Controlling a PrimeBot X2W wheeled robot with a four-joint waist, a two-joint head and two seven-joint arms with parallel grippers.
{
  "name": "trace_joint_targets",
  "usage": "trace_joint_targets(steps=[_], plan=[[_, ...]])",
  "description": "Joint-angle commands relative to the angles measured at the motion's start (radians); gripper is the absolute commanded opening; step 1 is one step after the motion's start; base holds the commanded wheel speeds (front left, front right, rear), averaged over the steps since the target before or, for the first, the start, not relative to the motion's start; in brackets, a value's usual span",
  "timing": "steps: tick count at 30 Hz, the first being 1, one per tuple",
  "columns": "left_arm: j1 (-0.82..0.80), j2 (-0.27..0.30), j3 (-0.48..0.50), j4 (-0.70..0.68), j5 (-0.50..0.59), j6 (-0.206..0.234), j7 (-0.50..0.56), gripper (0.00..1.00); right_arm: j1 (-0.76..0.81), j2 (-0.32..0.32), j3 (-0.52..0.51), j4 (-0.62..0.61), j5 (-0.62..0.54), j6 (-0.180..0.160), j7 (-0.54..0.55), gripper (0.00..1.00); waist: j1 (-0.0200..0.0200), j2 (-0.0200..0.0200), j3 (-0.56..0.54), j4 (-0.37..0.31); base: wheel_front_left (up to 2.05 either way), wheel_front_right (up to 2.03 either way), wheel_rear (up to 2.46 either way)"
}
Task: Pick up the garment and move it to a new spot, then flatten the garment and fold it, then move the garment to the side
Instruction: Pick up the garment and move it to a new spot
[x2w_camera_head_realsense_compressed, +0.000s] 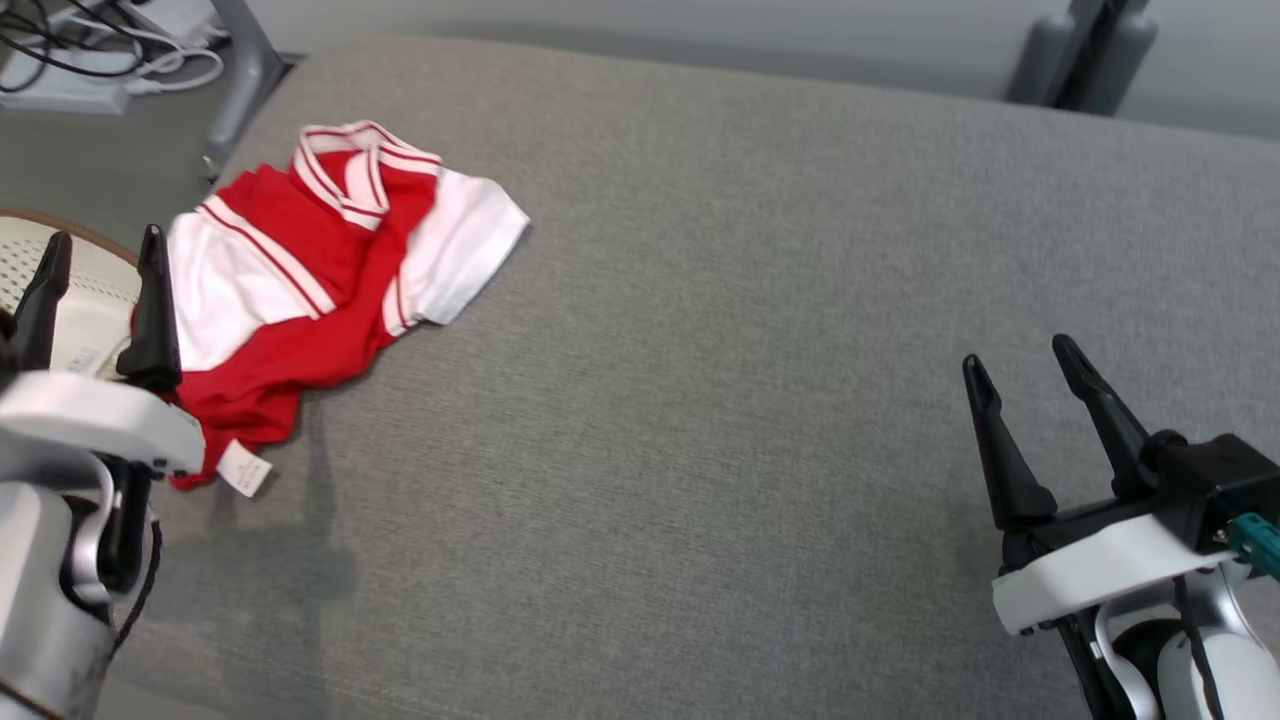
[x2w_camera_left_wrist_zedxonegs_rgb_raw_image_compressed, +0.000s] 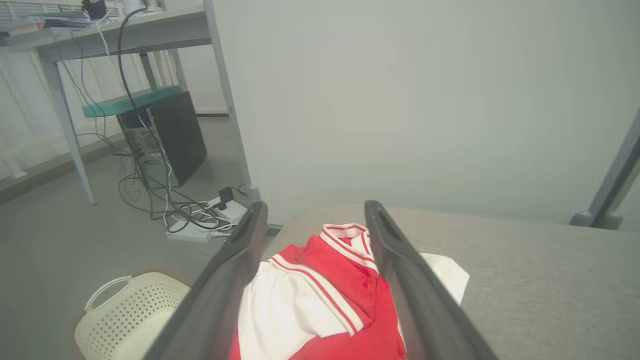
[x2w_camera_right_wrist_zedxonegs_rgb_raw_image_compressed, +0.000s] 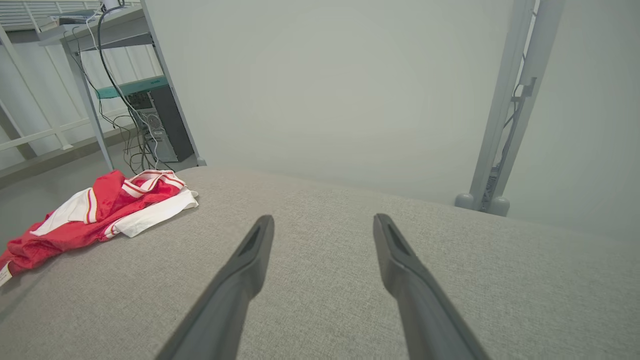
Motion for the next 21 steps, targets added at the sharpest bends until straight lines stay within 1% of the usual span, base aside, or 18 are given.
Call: trace_joint_targets(steps=[1, 3, 5, 10, 11, 14, 17, 18, 20, 21], plan=[[-0.04, 0.0, -0.008, 0.047, -0.011, -0.023, 0.021, 1.0, -0.017, -0.004, -0.003, -0.008, -0.005, 0.0, 0.006, 1.0, 0.0, 0.0, 0.062, -0.041, 0.0, 0.0, 0.0], [-0.107, 0.002, -0.022, 0.168, -0.029, -0.069, 0.057, 1.0, -0.033, -0.004, -0.002, -0.013, -0.011, 0.0, 0.007, 1.0, 0.0, 0.0, 0.094, -0.059, 0.0, 0.0, 0.0], [-0.165, -0.008, -0.028, 0.282, -0.054, -0.111, 0.088, 1.0, -0.048, -0.004, 0.001, -0.017, -0.014, 0.0, 0.01, 1.0, 0.0, 0.0, 0.125, -0.075, 0.0, 0.0, 0.0], [-0.292, -0.026, -0.043, 0.516, -0.089, -0.196, 0.14, 1.0, -0.085, -0.004, 0.011, -0.025, -0.024, 0.0, 0.017, 1.0, 0.0, 0.0, 0.204, -0.108, 0.0, 0.0, 0.0], [-0.337, -0.035, -0.049, 0.591, -0.097, -0.218, 0.153, 1.0, -0.1, -0.004, 0.015, -0.029, -0.032, 0.0, 0.017, 1.0, 0.0, 0.0, 0.238, -0.118, 0.0, 0.0, 0.0], [-0.398, -0.044, -0.047, 0.694, -0.12, -0.243, 0.179, 1.0, -0.124, -0.004, 0.032, -0.034, -0.036, 0.0, 0.016, 1.0, 0.0, 0.0, 0.287, -0.137, 0.0, 0.0, 0.0], [-0.441, -0.051, -0.043, 0.779, -0.137, -0.257, 0.193, 1.0, -0.145, -0.004, 0.053, -0.034, -0.037, 0.0, -0.003, 1.0, 0.0, 0.0, 0.314, -0.155, 0.0, 0.0, 0.0], [-0.453, -0.054, -0.044, 0.801, -0.14, -0.261, 0.194, 0.78, -0.148, -0.004, 0.057, -0.033, -0.035, 0.0, -0.006, 1.0, 0.0, 0.0, 0.32, -0.16, 0.0, 0.0, 0.0], [-0.475, -0.053, -0.052, 0.832, -0.136, -0.268, 0.179, 0.0, -0.152, -0.005, 0.058, -0.029, -0.035, 0.0, -0.016, 1.0, 0.0, 0.0, 0.325, -0.165, 0.0, 0.0, 0.0], [-0.484, -0.052, -0.055, 0.844, -0.133, -0.271, 0.163, 0.0, -0.152, -0.005, 0.057, -0.027, -0.035, 0.0, -0.017, 1.0, 0.0, 0.0, 0.326, -0.167, 0.0, 0.0, 0.0]])
